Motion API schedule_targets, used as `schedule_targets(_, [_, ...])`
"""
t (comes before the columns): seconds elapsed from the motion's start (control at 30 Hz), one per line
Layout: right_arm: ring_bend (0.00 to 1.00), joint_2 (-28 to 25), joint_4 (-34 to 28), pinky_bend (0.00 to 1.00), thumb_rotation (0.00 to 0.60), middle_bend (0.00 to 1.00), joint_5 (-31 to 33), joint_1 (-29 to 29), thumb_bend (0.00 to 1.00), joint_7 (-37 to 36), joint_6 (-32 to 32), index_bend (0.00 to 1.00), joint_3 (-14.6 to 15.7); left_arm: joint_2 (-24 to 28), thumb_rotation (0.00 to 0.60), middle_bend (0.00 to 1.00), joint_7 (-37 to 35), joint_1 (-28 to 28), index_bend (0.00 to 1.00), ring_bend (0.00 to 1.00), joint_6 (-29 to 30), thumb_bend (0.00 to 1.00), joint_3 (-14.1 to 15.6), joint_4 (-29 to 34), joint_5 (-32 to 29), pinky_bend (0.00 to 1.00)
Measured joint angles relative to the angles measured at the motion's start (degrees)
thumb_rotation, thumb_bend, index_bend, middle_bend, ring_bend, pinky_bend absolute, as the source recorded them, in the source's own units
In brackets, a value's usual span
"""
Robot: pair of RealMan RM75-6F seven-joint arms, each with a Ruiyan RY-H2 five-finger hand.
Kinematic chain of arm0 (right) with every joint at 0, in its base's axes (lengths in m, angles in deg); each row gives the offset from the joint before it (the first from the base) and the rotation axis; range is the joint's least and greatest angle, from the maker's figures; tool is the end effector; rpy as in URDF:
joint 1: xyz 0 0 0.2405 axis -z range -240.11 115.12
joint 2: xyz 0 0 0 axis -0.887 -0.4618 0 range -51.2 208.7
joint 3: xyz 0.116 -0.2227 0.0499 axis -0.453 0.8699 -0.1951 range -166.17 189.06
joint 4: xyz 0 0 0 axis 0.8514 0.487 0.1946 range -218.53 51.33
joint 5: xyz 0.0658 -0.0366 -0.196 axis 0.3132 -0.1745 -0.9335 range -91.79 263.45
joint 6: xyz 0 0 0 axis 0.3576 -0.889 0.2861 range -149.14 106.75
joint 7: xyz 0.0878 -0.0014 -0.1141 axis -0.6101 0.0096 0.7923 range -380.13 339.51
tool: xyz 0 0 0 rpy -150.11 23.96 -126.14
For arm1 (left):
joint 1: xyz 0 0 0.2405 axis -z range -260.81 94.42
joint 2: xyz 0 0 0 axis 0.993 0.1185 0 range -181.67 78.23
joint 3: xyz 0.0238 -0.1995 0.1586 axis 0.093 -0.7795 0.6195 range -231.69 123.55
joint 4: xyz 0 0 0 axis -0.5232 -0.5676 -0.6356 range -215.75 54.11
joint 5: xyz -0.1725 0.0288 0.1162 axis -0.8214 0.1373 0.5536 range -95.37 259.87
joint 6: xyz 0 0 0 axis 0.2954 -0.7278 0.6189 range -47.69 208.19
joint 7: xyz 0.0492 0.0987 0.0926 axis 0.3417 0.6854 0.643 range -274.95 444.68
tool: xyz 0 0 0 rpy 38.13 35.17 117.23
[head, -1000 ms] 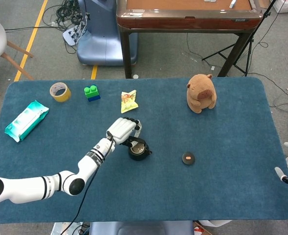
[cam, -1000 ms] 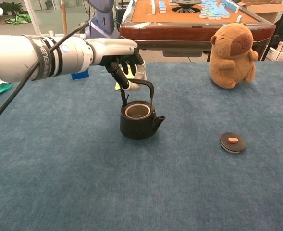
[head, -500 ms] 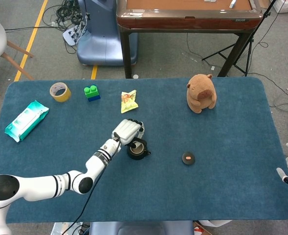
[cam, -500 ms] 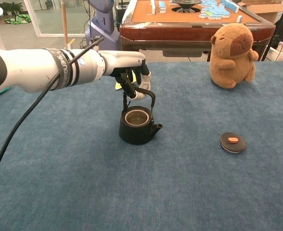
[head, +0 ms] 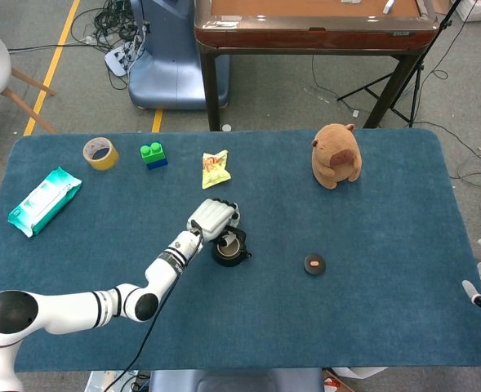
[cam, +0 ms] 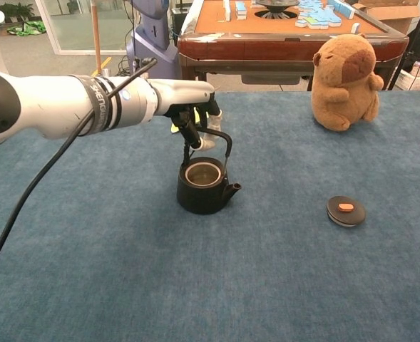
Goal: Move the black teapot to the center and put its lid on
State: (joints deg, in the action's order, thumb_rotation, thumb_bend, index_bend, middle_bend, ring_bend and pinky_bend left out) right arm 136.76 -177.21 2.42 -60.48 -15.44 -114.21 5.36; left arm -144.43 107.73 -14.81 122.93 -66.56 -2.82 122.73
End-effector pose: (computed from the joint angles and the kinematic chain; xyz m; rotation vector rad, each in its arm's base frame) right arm -0.3248 -0.1521 0.2198 1.2321 -0.7151 0.7816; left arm -0.0238 0.4003 -0.0507 -2.0556 -0.9890 -0.9014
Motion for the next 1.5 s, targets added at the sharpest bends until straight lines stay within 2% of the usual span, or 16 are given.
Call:
schedule_targets(0.23, [0.32,0.1,0.1,0.36,0.600,0.35,-0.4,-0.1,0.16,-0.1,-0.1,0.27,-0.1,1.2,0.592,0.22,1.1,0.4,0.18,0.19,-0.6,0.33,0.6,1.2,-2.0,0.17])
schedule_targets(0.3, [0.32,0.1,0.1,0.36,0.600,0.35,-0.5,-0.1,0.16,-0.2,-0.2,0.27,-0.1,1.6,0.548,0.19,1.3,0.5,0.14,0.18,-0.7,0.30,0.8,1.5,-2.2,0.17])
schedule_targets(0.4, [0.32,0.0,0.1,0.36,0.600,0.35,-0.6,-0.1,0.16,-0.2,-0.3,0.27,-0.2,2.0,0.388,0.14,1.4,0.5,0.08,0.16,-0.7,0.26,1.0,2.0,-2.6,0.17])
schedule_targets(0.43, [0.32,0.0,0.1,0.36,0.600,0.35,-0.6,-0.1,0.16,-0.2,-0.3,0.27,-0.2,2.0,0.365,0.13,1.3,0.5,0.07,0.15,-0.5,0.25,0.9,2.0,-2.6,0.17])
schedule_targets(0.7, [0.32,-0.1,-0.1,0.36,0.600,0.35,-0.8,0.1,0.16,0.0,-0.6,0.27,-0.2,2.6,0.326,0.11,0.1,-0.1,0.04,0.14,0.4,0.25,0.7,2.7,-1.2,0.17])
schedule_targets(0.9, [0.32,-0.5,-0.6,0.36,0.600,0.35,-0.9,-0.2,0.16,0.4,-0.4,0.27,-0.3,5.1,0.358,0.11,-0.4,-1.5,0.05,0.14,2.1,0.25,0.9,4.6,-0.4,0.17])
schedule_targets(1.13, [0.32,-1.1,-2.1,0.36,0.600,0.35,-1.7,-1.3,0.16,1.3,0.8,0.27,-0.5,10.4,0.374,0.11,-1.9,-5.4,0.05,0.14,6.4,0.25,1.2,8.7,0.9,0.17])
schedule_targets(1.2, [0.32,-1.3,-2.5,0.36,0.600,0.35,-1.9,-1.6,0.16,1.4,1.3,0.27,-0.4,11.7,0.422,0.11,-2.7,-6.7,0.05,0.14,7.6,0.25,1.2,9.7,1.5,0.17])
schedule_targets(1.27, [0.32,-1.4,-3.0,0.36,0.600,0.35,-2.2,-2.1,0.16,1.6,1.9,0.27,-0.4,13.3,0.544,0.11,-3.9,-8.4,0.05,0.14,9.1,0.25,1.1,10.9,2.3,0.17])
schedule_targets(1.33, [0.32,-1.5,-3.2,0.36,0.600,0.35,-2.5,-2.5,0.16,1.6,2.4,0.27,-0.3,15.1,0.596,0.11,-5.2,-10.3,0.06,0.14,10.7,0.25,1.2,12.5,3.0,0.17])
schedule_targets(1.5, [0.32,-2.1,-4.1,0.36,0.600,0.36,-2.8,-3.7,0.16,1.8,4.5,0.29,-0.2,19.8,0.600,0.11,-8.1,-15.2,0.06,0.14,13.9,0.25,1.5,15.7,4.7,0.17])
